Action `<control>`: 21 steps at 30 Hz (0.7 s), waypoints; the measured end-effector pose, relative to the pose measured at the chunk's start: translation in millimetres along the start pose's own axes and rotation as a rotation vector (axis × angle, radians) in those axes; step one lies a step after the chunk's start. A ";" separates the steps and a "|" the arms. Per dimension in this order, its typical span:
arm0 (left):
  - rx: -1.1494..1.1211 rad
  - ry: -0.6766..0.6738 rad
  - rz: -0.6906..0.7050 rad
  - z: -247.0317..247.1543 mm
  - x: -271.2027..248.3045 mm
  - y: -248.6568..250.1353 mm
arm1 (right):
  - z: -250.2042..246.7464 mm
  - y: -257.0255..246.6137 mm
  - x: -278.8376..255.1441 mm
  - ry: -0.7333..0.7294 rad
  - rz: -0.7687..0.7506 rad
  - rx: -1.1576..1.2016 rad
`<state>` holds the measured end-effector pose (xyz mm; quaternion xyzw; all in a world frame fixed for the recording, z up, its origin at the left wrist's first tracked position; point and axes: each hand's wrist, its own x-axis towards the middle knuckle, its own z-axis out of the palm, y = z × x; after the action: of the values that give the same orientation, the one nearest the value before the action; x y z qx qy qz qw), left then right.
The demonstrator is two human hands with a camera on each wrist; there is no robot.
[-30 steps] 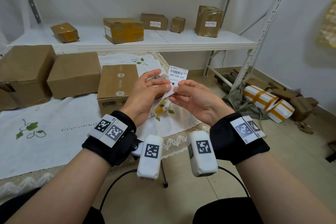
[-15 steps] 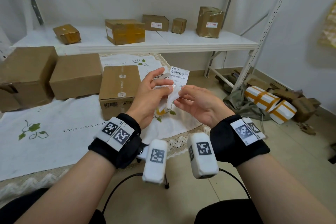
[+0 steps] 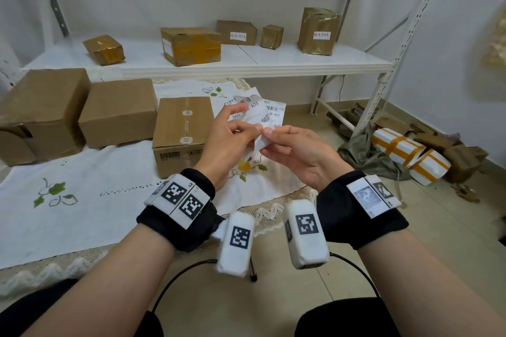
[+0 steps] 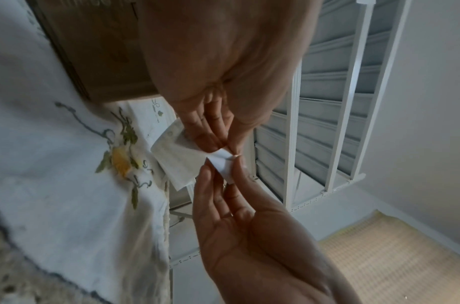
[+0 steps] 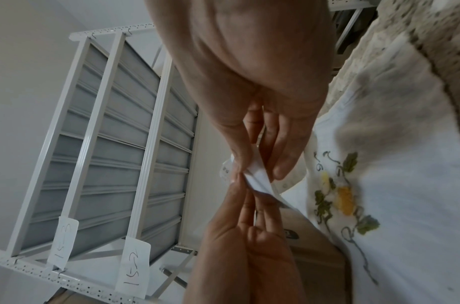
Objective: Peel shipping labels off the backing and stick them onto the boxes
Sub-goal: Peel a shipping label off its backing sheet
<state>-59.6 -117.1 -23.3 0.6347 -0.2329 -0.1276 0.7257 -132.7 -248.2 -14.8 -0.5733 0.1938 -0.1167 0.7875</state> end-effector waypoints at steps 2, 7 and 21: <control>-0.018 -0.003 -0.016 -0.3 1.4 -1.4 | 0.0 0.6 0.4 0.009 -0.006 0.004; -0.085 0.005 -0.046 -0.1 4.9 -1.1 | 0.1 -1.6 0.7 0.023 -0.009 0.051; 0.009 -0.017 -0.087 2.4 5.4 -4.8 | 6.7 -2.6 0.2 0.106 -0.033 0.042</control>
<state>-55.6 -122.6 -26.8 0.6462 -0.2117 -0.1633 0.7148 -129.4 -243.4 -10.6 -0.5527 0.2235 -0.1637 0.7860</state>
